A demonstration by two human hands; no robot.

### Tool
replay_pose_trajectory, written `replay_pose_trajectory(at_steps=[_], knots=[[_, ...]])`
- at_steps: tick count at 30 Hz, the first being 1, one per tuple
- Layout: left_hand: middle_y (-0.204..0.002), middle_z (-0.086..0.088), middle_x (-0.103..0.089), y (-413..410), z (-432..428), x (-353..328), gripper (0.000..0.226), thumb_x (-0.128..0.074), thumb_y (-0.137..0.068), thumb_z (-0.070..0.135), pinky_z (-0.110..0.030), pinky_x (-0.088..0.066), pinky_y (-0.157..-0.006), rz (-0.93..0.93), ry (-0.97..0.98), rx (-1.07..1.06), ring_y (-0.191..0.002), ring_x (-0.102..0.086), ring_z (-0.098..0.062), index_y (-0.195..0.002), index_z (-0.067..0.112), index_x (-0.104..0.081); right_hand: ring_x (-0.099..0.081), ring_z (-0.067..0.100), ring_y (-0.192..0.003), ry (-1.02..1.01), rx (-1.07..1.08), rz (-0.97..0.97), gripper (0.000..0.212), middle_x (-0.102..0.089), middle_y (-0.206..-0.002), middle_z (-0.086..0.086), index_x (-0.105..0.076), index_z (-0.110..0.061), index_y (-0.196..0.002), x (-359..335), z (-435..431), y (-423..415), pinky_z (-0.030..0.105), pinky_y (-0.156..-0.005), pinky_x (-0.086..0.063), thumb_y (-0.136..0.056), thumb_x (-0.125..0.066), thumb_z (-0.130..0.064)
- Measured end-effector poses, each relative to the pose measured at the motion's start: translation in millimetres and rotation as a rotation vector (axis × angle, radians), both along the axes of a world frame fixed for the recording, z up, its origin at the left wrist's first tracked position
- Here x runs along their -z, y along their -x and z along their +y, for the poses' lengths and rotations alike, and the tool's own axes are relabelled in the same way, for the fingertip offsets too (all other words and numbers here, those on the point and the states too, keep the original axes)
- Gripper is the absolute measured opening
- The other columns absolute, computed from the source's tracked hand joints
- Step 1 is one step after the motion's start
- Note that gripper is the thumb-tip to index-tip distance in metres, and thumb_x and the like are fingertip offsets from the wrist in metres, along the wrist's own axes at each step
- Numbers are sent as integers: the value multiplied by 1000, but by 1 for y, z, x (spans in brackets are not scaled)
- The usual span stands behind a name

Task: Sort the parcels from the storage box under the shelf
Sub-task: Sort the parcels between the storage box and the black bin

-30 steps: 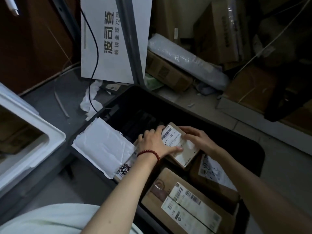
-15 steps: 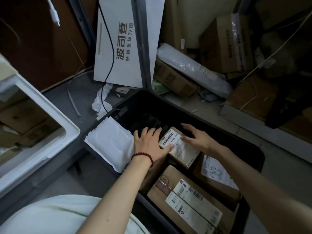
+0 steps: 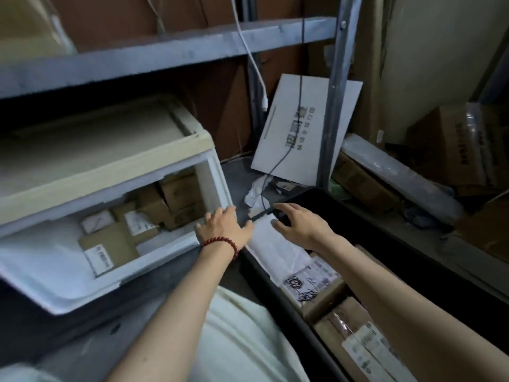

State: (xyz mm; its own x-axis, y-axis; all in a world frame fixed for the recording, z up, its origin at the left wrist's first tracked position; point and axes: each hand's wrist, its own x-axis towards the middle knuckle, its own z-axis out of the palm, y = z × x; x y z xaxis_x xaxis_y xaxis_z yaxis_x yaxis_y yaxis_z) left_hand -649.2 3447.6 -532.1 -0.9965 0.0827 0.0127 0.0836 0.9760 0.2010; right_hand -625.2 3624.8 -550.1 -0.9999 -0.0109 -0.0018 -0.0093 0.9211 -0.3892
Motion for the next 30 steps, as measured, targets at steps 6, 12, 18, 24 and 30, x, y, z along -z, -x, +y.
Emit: replay_pose_trajectory(at_steps=[6, 12, 18, 24, 30], knots=[[-148, -1, -38, -12, -100, -37, 59, -39, -91, 57, -47, -29, -106, 66, 79, -128, -135, -33, -26, -143, 29, -35, -40, 21, -135, -73, -198, 99, 54, -36, -151, -6, -33, -31, -146, -28, -96, 9, 40, -106, -32, -96, -41, -50], [-147, -1, -39, -37, -183, -32, 58, -38, -92, 57, -42, -33, -101, 43, 87, -251, -132, -37, -26, -142, 29, -34, -39, 24, -135, -5, -335, 84, 58, -32, -154, 0, -32, -25, -147, -50, -184, 18, 41, -103, -35, -97, -38, -52], [-152, -5, -30, -48, -240, 4, 67, -50, -92, 49, -42, -39, -104, -155, -76, -297, -133, -36, -27, -148, 23, -24, -41, 26, -132, 21, -335, 77, 54, -36, -149, 4, -33, -19, -145, -39, -237, 18, 41, -99, -37, -98, -40, -46], [-155, -2, -23, -26, -257, 20, 72, -54, -91, 45, -42, -43, -101, -164, -67, -265, -137, -31, -25, -150, 25, -18, -42, 23, -130, -92, -359, 124, 50, -40, -145, 2, -33, -21, -144, -14, -250, 29, 39, -100, -37, -98, -42, -39], [-152, -8, -29, 12, -284, 24, 70, -56, -92, 40, -37, -36, -107, -165, -119, -303, -136, -35, -27, -150, 18, -22, -49, 26, -121, 13, -290, 68, 42, -47, -137, 3, -41, -20, -137, 5, -250, 68, 37, -90, -43, -98, -45, -35]])
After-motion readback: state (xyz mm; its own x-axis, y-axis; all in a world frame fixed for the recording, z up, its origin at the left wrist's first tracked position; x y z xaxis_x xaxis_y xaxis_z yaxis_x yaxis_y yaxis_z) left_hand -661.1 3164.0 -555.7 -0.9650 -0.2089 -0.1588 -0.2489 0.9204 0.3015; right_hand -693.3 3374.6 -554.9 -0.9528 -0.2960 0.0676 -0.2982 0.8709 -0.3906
